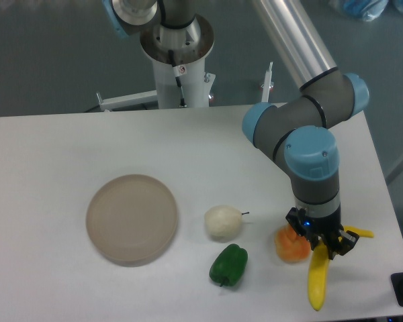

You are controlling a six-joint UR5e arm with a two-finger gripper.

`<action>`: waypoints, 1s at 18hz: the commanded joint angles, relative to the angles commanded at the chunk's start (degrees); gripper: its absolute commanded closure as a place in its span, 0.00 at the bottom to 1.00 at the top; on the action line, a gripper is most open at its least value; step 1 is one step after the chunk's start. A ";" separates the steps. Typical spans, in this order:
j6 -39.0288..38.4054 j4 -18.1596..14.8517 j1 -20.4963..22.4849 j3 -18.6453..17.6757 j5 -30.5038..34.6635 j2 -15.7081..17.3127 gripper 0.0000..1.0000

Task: Place bananas on a plate
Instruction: 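Hold the yellow banana in the gripper beside the orange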

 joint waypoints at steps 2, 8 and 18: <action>-0.09 0.00 -0.09 -0.44 0.00 0.09 0.68; 0.00 0.00 0.00 -0.88 -0.18 0.61 0.67; -4.56 -0.09 -1.84 -1.84 -0.79 2.37 0.67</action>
